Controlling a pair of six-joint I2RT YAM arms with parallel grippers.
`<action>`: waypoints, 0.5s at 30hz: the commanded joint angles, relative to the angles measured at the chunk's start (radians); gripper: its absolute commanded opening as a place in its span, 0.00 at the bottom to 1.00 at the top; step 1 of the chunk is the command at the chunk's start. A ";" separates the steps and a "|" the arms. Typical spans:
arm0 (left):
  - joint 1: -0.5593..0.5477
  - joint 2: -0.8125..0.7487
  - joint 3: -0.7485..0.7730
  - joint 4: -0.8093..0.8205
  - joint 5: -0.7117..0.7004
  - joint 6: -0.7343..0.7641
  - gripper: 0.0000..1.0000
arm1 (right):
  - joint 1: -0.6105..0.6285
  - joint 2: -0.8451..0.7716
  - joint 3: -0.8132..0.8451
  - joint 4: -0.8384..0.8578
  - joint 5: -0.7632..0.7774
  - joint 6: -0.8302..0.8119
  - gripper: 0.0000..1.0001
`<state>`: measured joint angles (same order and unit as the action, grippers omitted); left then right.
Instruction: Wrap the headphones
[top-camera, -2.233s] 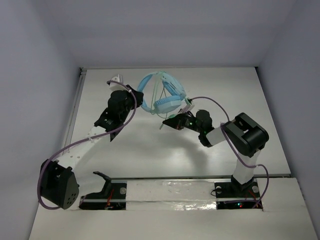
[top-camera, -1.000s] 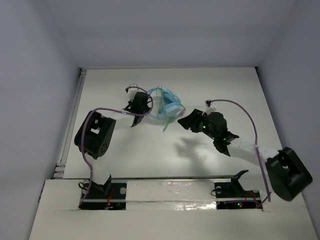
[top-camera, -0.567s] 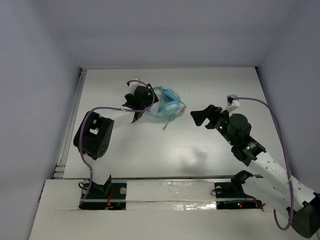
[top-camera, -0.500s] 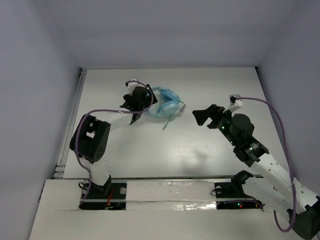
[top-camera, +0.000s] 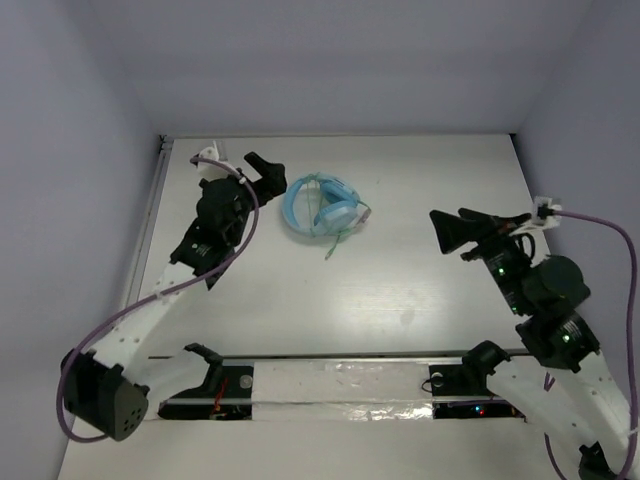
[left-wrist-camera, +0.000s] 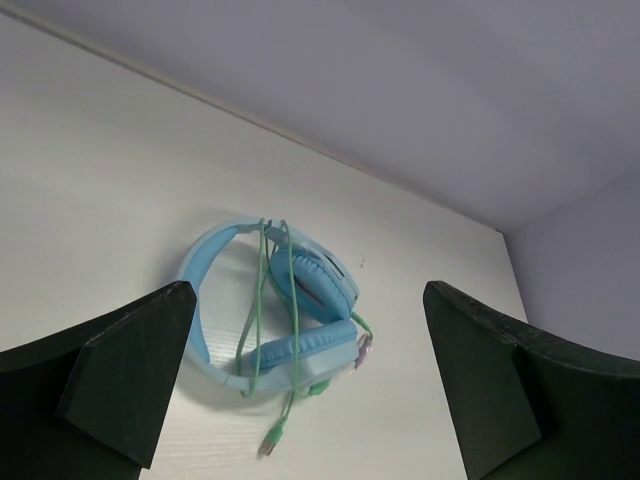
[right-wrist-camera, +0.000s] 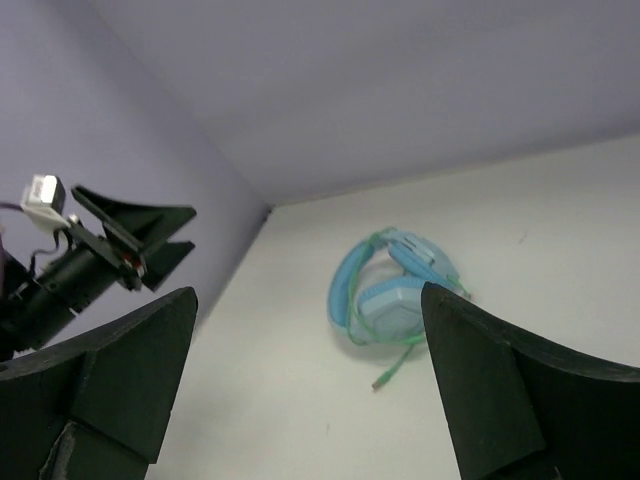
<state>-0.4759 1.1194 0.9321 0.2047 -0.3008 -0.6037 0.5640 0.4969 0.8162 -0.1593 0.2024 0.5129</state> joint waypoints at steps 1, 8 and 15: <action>0.000 -0.184 -0.018 -0.094 0.026 0.047 0.99 | 0.008 -0.082 0.089 -0.034 0.002 -0.043 1.00; 0.000 -0.472 0.028 -0.330 -0.014 0.131 0.99 | 0.008 -0.221 0.158 -0.126 0.118 -0.073 1.00; 0.000 -0.624 -0.073 -0.395 -0.011 0.131 0.99 | 0.008 -0.222 0.103 -0.189 0.129 -0.034 1.00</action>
<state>-0.4759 0.4976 0.9043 -0.1253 -0.3092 -0.4999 0.5640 0.2573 0.9478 -0.2783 0.3141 0.4706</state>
